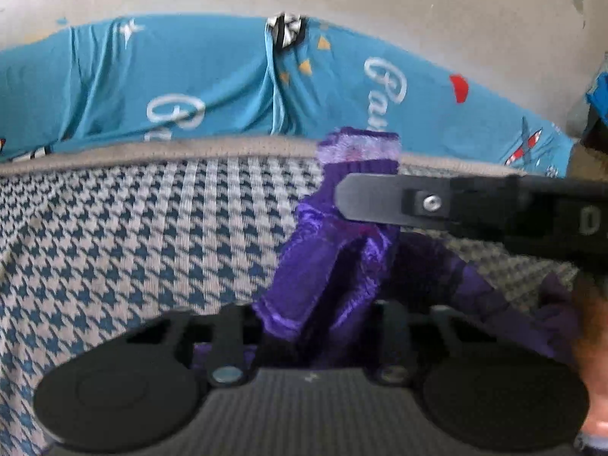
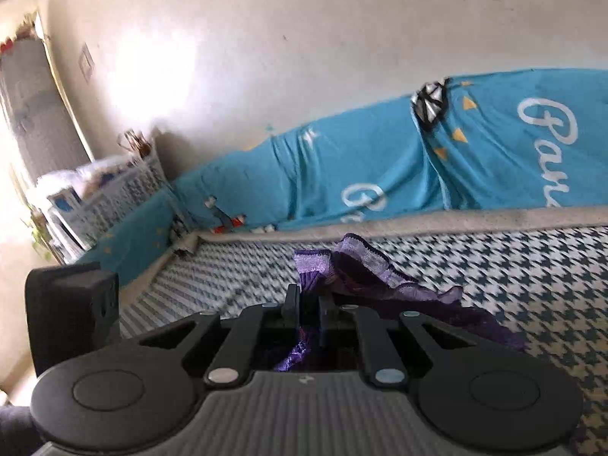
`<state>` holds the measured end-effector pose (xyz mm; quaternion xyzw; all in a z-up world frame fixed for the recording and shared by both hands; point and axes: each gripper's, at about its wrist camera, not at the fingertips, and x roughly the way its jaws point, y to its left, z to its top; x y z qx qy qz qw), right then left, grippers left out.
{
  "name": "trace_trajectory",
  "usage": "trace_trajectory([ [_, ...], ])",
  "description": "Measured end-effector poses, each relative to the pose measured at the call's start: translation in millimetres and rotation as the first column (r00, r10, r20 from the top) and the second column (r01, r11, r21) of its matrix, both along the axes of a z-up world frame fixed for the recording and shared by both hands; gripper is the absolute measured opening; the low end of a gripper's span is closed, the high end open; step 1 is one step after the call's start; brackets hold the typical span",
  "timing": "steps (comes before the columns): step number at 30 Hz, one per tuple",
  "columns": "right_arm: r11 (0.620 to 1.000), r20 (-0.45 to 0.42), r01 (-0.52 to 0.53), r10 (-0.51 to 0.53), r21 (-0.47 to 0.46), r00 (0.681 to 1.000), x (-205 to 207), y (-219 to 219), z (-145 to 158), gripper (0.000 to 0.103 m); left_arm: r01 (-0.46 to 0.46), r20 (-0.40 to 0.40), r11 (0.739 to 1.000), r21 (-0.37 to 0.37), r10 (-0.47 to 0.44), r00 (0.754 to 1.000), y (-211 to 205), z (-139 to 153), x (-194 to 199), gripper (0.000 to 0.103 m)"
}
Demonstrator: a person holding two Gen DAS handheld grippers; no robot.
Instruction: Fold clothes
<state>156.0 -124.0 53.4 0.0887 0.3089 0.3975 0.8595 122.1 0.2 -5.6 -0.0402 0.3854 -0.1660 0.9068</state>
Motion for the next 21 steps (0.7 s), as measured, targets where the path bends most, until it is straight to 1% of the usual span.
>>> trace_trajectory([
  [2,1.000,-0.011,0.005,-0.005,-0.012,1.000,3,-7,0,0.017,-0.006,-0.004,0.999,0.032,0.006,1.000,-3,-4,-1,0.019],
  [3,1.000,0.001,0.017,-0.017,-0.021,1.000,3,-13,1,0.019,-0.009,-0.001,0.999,0.048,0.009,1.000,-4,-4,-2,0.019],
  [5,0.996,0.026,0.058,-0.056,-0.068,0.998,6,-24,4,0.030,-0.020,-0.007,0.998,0.057,0.020,1.000,-3,-5,-2,0.019],
  [6,0.993,0.038,0.078,-0.075,-0.092,0.996,7,-29,5,0.042,-0.025,-0.013,0.998,0.053,0.026,1.000,-2,-6,-2,0.019],
  [7,0.988,0.042,0.104,-0.100,-0.115,0.994,9,-34,4,0.047,-0.029,-0.020,0.998,0.052,0.030,0.999,-1,-7,-1,0.019],
  [8,0.982,0.044,0.130,-0.125,-0.138,0.991,11,-40,3,0.048,-0.032,-0.024,0.998,0.055,0.034,0.999,0,-7,-1,0.019],
  [9,0.978,0.036,0.137,-0.133,-0.160,0.990,14,-44,1,0.051,-0.034,-0.024,0.998,0.060,0.036,0.999,0,-8,0,0.020],
  [10,0.973,0.026,0.141,-0.139,-0.182,0.990,17,-48,-1,0.058,-0.037,-0.024,0.997,0.066,0.039,0.999,-1,-8,0,0.021],
  [14,0.951,-0.012,0.169,-0.178,-0.260,0.984,26,-54,-17,0.062,-0.054,-0.031,0.996,0.068,0.056,0.998,-1,-8,1,0.025],
  [15,0.946,-0.027,0.171,-0.185,-0.275,0.982,28,-55,-21,0.065,-0.056,-0.033,0.996,0.068,0.058,0.998,-1,-8,1,0.025],
  [18,0.941,-0.075,0.158,-0.188,-0.299,0.979,31,-52,-31,0.068,-0.058,-0.035,0.996,0.071,0.061,0.998,-2,-9,1,0.026],
  [21,0.936,-0.103,0.129,-0.171,-0.328,0.980,33,-44,-37,0.072,-0.059,-0.034,0.996,0.074,0.061,0.998,-2,-10,1,0.026],
])
